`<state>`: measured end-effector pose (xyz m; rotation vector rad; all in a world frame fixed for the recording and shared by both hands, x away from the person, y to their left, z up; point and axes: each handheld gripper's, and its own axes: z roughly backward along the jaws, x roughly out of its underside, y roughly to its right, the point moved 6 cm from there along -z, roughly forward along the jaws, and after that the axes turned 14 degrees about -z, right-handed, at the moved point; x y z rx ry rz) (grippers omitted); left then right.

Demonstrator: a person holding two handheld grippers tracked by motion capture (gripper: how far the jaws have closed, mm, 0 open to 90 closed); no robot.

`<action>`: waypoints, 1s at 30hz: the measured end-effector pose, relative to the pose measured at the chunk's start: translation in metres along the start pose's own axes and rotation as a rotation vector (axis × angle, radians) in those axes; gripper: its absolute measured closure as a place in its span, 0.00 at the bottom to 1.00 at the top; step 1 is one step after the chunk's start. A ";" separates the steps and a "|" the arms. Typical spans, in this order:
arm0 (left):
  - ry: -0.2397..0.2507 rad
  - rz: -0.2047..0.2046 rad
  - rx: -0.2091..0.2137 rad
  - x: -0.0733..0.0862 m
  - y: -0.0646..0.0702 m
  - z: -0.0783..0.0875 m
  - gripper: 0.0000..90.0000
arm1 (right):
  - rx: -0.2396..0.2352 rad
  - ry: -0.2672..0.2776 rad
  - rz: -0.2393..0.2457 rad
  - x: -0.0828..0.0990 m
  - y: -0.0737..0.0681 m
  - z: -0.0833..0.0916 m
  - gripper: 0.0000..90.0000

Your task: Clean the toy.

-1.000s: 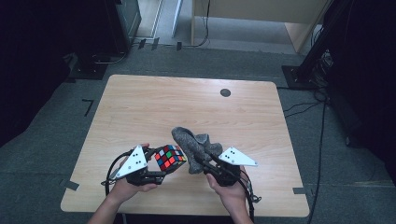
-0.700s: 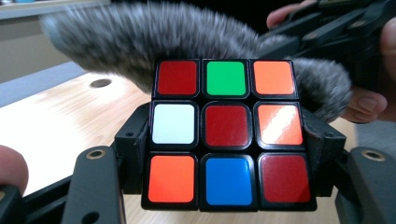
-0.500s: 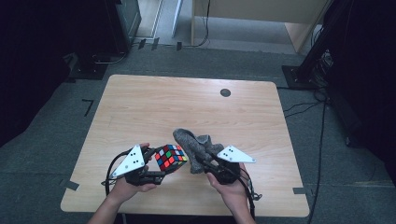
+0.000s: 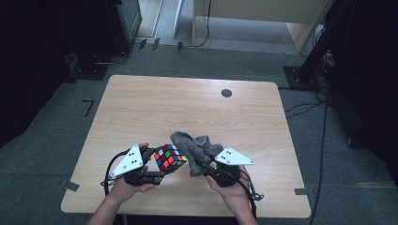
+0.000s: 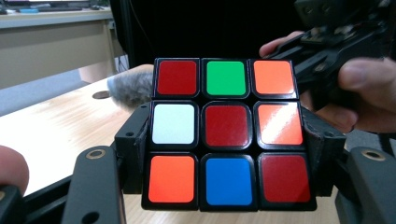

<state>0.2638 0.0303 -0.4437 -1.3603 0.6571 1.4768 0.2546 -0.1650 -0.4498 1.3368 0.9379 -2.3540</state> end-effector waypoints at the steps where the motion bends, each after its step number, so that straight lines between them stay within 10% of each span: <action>1: -0.016 -0.005 -0.005 0.002 0.000 -0.001 0.38 | -0.017 0.018 -0.008 -0.003 -0.003 0.003 0.77; 7: -0.019 -0.034 0.020 0.000 0.011 -0.008 0.38 | -0.133 0.097 0.032 -0.015 -0.032 0.013 0.77; 15: 0.001 -0.028 -0.006 -0.002 0.004 -0.002 0.38 | 0.013 0.008 0.008 0.002 0.000 -0.002 0.77; 22: -0.051 -0.084 0.012 0.000 0.016 -0.012 0.38 | -0.130 0.098 0.074 -0.013 -0.039 0.011 0.77; 30: -0.012 -0.052 -0.013 -0.002 0.003 0.000 0.38 | 0.002 0.033 0.004 0.000 0.000 0.001 0.78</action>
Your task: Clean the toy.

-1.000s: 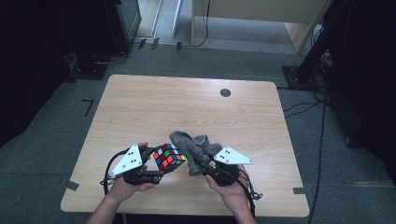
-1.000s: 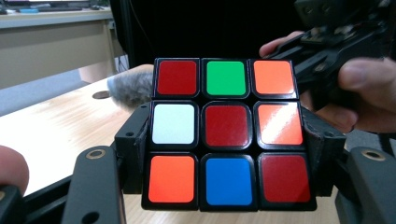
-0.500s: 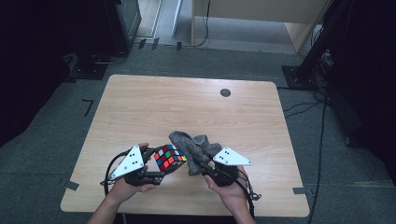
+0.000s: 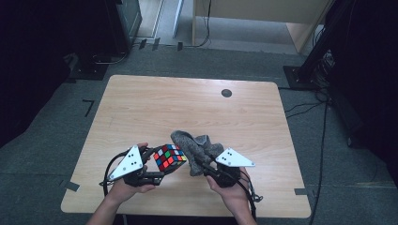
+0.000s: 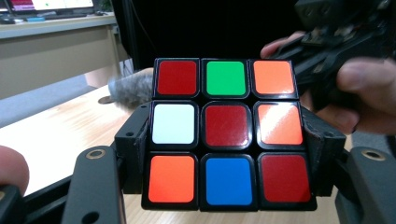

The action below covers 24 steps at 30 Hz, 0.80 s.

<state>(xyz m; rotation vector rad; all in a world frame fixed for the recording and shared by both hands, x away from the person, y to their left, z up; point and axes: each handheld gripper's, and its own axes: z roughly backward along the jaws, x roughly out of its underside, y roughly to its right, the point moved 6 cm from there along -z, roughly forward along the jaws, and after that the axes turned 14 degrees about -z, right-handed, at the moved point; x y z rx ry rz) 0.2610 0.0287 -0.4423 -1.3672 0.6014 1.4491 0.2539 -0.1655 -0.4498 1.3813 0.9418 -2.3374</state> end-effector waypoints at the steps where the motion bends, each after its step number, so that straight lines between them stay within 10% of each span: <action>1: -0.032 -0.019 -0.001 0.004 0.002 -0.003 0.38 | -0.018 0.019 -0.007 -0.004 -0.003 0.003 0.78; 7: -0.044 -0.037 0.032 0.004 0.015 -0.014 0.38 | -0.115 0.052 0.065 -0.011 -0.034 0.009 0.77; 14: 0.011 0.013 0.004 -0.001 0.000 0.000 0.38 | -0.007 -0.010 0.012 0.003 -0.004 -0.002 0.78; 24: -0.038 -0.023 0.013 0.005 0.012 -0.011 0.38 | -0.127 0.053 0.054 -0.007 -0.032 0.003 0.77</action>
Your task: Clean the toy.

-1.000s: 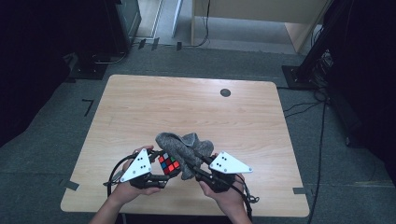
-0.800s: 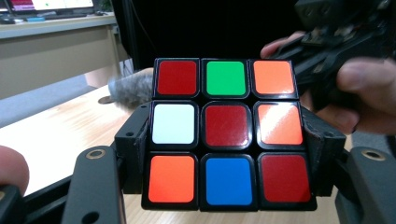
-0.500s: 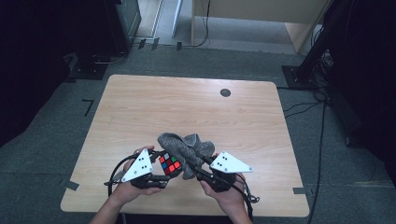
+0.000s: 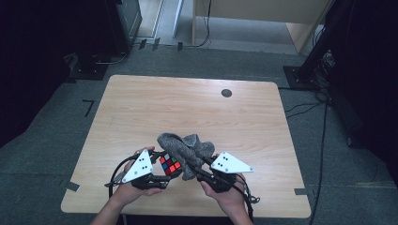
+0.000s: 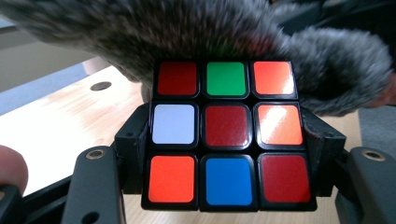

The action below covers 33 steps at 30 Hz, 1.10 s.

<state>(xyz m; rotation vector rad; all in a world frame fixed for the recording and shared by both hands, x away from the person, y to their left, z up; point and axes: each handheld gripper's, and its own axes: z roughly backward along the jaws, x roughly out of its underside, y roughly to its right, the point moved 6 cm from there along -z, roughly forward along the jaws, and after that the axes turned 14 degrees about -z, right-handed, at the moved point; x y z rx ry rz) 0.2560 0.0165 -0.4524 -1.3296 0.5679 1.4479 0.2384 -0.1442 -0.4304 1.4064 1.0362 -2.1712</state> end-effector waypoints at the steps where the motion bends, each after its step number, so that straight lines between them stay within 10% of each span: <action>1: 0.016 0.014 -0.002 -0.001 -0.003 0.003 0.38 | 0.009 -0.012 -0.038 0.003 0.007 -0.001 0.77; 6: 0.075 0.054 -0.017 -0.005 -0.013 0.013 0.38 | 0.068 -0.028 -0.099 0.008 0.027 -0.001 0.78; 13: 0.035 0.024 0.005 0.000 -0.004 0.004 0.38 | -0.037 0.030 -0.039 -0.008 -0.004 0.005 0.77; 20: 0.087 0.065 -0.017 -0.004 -0.015 0.016 0.38 | 0.057 -0.029 -0.105 0.009 0.021 -0.002 0.78; 26: 0.012 0.020 0.000 0.004 -0.007 0.004 0.38 | -0.045 0.061 -0.072 -0.014 -0.007 0.011 0.77; 29: 0.028 0.009 0.011 -0.001 -0.002 0.003 0.38 | -0.036 0.020 -0.030 -0.006 -0.010 0.005 0.77; 33: 0.029 0.012 -0.012 -0.001 -0.009 0.010 0.38 | -0.017 -0.027 -0.123 0.007 0.009 -0.002 0.77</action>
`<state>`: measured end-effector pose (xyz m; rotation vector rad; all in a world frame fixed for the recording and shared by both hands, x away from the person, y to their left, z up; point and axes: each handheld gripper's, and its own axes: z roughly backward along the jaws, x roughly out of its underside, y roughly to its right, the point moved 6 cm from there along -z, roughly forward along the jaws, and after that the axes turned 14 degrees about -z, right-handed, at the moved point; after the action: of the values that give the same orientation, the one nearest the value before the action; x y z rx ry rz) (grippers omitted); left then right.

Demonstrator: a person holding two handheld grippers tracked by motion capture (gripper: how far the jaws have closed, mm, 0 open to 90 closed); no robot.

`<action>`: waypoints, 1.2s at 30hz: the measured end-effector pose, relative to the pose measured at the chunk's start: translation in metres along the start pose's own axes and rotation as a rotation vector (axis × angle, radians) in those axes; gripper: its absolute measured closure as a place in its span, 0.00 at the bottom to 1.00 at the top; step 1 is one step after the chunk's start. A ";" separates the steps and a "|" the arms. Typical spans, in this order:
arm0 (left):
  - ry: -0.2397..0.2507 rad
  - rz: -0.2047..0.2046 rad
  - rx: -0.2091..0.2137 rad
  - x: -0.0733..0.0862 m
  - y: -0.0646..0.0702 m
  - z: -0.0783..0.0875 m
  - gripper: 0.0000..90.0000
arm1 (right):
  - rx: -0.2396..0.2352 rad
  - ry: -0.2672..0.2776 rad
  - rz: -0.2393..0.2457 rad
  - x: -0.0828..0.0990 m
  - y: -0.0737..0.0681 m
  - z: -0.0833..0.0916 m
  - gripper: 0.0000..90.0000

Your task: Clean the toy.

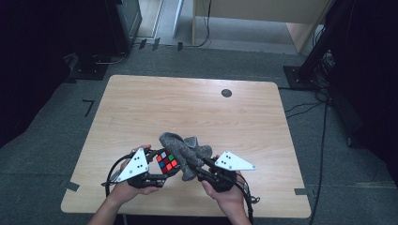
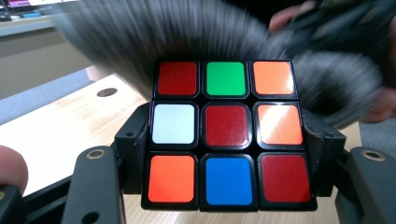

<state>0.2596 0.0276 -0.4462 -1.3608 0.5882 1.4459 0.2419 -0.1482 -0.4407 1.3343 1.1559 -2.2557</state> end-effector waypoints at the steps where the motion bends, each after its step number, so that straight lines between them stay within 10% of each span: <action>1: 0.013 0.014 -0.006 0.000 -0.003 0.002 0.38 | 0.034 -0.018 0.008 0.002 0.006 -0.001 0.77; 4: 0.019 0.023 -0.012 0.001 -0.006 0.003 0.38 | 0.083 -0.028 0.001 0.002 0.015 0.000 0.77; 12: -0.016 -0.020 0.010 0.001 0.005 -0.006 0.38 | -0.010 0.016 0.086 -0.007 -0.019 0.004 0.77; 19: 0.069 0.059 -0.003 -0.005 -0.009 0.009 0.38 | 0.101 -0.015 0.011 0.001 0.014 0.002 0.78; 26: 0.000 -0.002 0.013 -0.001 0.006 -0.007 0.38 | -0.007 0.039 0.062 -0.012 -0.018 0.010 0.77; 33: 0.084 0.067 -0.020 -0.008 -0.010 0.010 0.38 | 0.089 -0.032 -0.008 0.005 0.014 0.000 0.77; 36: 0.045 0.042 -0.031 -0.003 -0.009 0.007 0.38 | 0.087 -0.011 -0.003 0.000 0.013 0.004 0.78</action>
<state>0.2643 0.0363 -0.4390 -1.4164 0.6288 1.4667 0.2474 -0.1592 -0.4460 1.3512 1.0684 -2.3375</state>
